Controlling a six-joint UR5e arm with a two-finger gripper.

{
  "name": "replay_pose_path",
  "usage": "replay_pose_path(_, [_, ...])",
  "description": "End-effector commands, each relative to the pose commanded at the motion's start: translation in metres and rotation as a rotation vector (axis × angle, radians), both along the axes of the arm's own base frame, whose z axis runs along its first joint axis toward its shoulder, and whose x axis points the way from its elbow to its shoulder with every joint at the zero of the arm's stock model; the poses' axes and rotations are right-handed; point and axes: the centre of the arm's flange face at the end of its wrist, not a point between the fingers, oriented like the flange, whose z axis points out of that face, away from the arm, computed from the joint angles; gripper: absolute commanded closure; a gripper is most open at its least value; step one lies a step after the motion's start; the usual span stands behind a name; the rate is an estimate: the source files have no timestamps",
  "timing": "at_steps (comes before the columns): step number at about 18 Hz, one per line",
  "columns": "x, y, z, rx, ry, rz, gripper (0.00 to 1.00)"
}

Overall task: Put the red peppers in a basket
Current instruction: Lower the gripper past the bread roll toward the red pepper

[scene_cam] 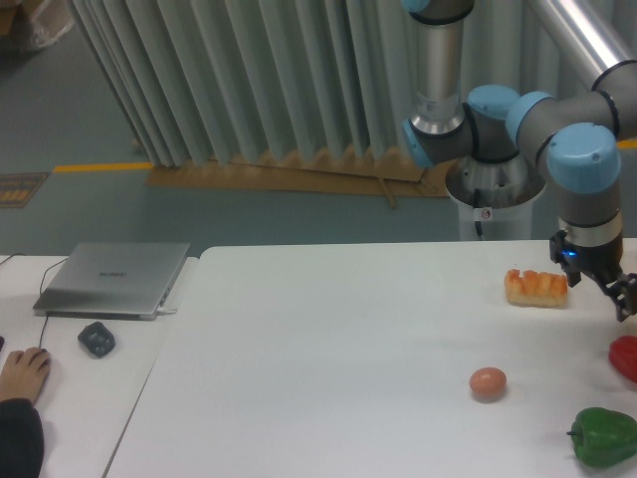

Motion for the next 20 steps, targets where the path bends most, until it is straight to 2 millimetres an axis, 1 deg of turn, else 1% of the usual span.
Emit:
replay_pose_path(1, [-0.001, -0.003, -0.002, 0.01, -0.004, 0.059, 0.0])
replay_pose_path(3, [-0.004, -0.004, -0.004, 0.015, 0.024, 0.266, 0.0])
replay_pose_path(4, [-0.005, -0.006, -0.005, 0.017, 0.029, 0.33, 0.0])
replay_pose_path(5, [-0.009, -0.012, -0.009, 0.021, 0.018, 0.361, 0.0])
replay_pose_path(6, [-0.007, -0.015, -0.016, 0.019, 0.002, 0.371, 0.0])
replay_pose_path(7, [-0.005, -0.014, -0.018, 0.02, -0.004, 0.38, 0.0])
replay_pose_path(9, [0.001, -0.007, -0.017, 0.026, -0.003, 0.384, 0.0])
replay_pose_path(10, [0.008, 0.009, -0.012, 0.025, 0.011, 0.344, 0.0])
replay_pose_path(11, [0.01, 0.023, -0.017, 0.014, 0.008, 0.317, 0.0])
replay_pose_path(15, [0.015, 0.037, -0.018, 0.015, 0.007, 0.291, 0.0])
replay_pose_path(16, [0.014, 0.038, -0.024, 0.011, 0.001, 0.277, 0.0])
replay_pose_path(17, [0.009, 0.04, -0.041, -0.019, -0.02, 0.25, 0.0])
replay_pose_path(19, [0.008, 0.04, -0.05, -0.027, -0.034, 0.247, 0.0])
replay_pose_path(20, [0.006, 0.038, -0.05, -0.012, -0.046, 0.268, 0.0])
